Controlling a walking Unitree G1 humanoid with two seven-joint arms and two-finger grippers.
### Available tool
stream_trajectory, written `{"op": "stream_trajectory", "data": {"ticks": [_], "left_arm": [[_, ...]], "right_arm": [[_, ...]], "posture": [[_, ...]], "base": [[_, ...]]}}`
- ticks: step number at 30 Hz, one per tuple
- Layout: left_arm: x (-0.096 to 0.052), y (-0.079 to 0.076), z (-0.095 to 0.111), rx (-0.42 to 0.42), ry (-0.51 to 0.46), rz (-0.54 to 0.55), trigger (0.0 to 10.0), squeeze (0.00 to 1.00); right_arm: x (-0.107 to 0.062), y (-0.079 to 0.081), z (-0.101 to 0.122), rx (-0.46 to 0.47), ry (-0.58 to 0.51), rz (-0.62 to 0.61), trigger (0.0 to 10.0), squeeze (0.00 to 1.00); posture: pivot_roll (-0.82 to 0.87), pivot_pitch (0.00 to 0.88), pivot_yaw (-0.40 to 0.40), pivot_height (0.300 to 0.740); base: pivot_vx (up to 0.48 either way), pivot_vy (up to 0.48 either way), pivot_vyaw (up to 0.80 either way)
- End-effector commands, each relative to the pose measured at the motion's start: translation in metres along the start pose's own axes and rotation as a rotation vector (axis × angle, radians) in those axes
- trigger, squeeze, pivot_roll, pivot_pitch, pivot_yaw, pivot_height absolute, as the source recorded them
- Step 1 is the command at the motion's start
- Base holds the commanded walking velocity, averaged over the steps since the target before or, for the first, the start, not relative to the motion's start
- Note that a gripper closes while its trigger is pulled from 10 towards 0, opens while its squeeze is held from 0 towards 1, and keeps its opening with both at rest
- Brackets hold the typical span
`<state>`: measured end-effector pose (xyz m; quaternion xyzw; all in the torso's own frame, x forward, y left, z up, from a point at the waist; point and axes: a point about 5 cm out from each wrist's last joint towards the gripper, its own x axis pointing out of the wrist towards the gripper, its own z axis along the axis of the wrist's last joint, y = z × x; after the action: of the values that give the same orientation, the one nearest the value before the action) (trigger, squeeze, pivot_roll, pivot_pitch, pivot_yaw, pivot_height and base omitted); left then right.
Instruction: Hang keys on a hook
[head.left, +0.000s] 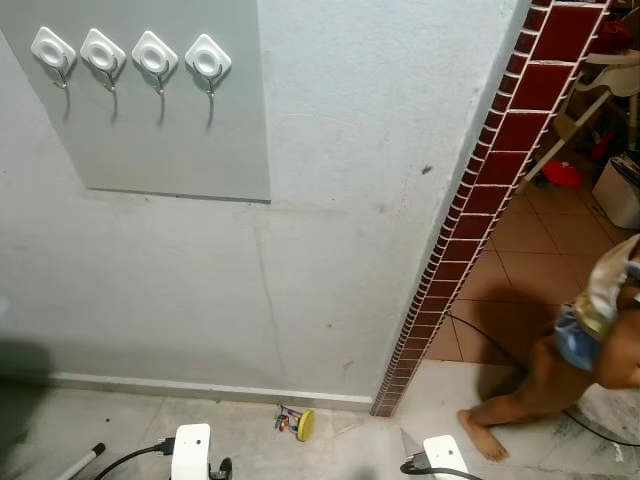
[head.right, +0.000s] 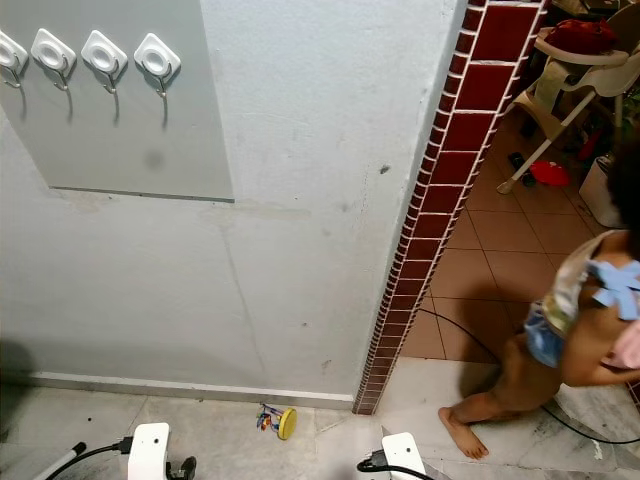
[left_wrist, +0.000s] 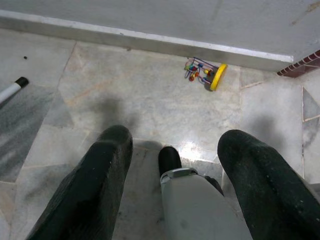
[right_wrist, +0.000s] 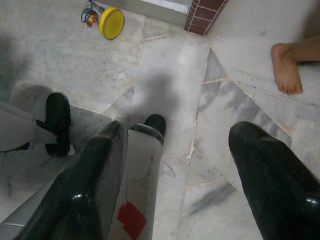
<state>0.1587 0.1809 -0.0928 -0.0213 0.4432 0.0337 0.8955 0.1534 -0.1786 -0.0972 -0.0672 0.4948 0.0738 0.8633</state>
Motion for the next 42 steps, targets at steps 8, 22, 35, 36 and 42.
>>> {"op": "stream_trajectory", "data": {"ticks": [8,22,35,36,42], "left_arm": [[-0.0081,0.0276,-0.0183,-0.014,0.055,0.076,10.0,0.0],[-0.0074,0.0284,-0.0155,-0.015,0.048,0.075,10.0,0.0],[-0.0079,0.0286,-0.017,-0.016,0.051,0.075,10.0,0.0],[-0.0079,0.0286,-0.017,-0.016,0.051,0.075,10.0,0.0],[-0.0079,0.0286,-0.017,-0.016,0.051,0.075,10.0,0.0]], "right_arm": [[0.002,-0.0037,0.0122,-0.131,-0.003,-0.006,10.0,0.0],[0.0019,-0.0041,0.0123,-0.134,-0.003,-0.008,10.0,0.0],[0.0016,-0.0046,0.01,-0.148,0.007,-0.009,10.0,0.0],[0.0016,-0.0046,0.01,-0.148,0.007,-0.009,10.0,0.0],[0.0016,-0.0046,0.01,-0.148,0.007,-0.009,10.0,0.0]], "posture": [[-0.04,0.0,-0.018,0.74],[-0.05,0.0,-0.017,0.74],[-0.05,0.0,-0.018,0.74],[-0.05,0.0,-0.018,0.74],[-0.05,0.0,-0.018,0.74]], "base": [[0.0,0.0,0.0],[0.0,0.0,0.0],[0.0,0.0,0.0],[0.0,0.0,0.0],[0.0,0.0,0.0]]}}
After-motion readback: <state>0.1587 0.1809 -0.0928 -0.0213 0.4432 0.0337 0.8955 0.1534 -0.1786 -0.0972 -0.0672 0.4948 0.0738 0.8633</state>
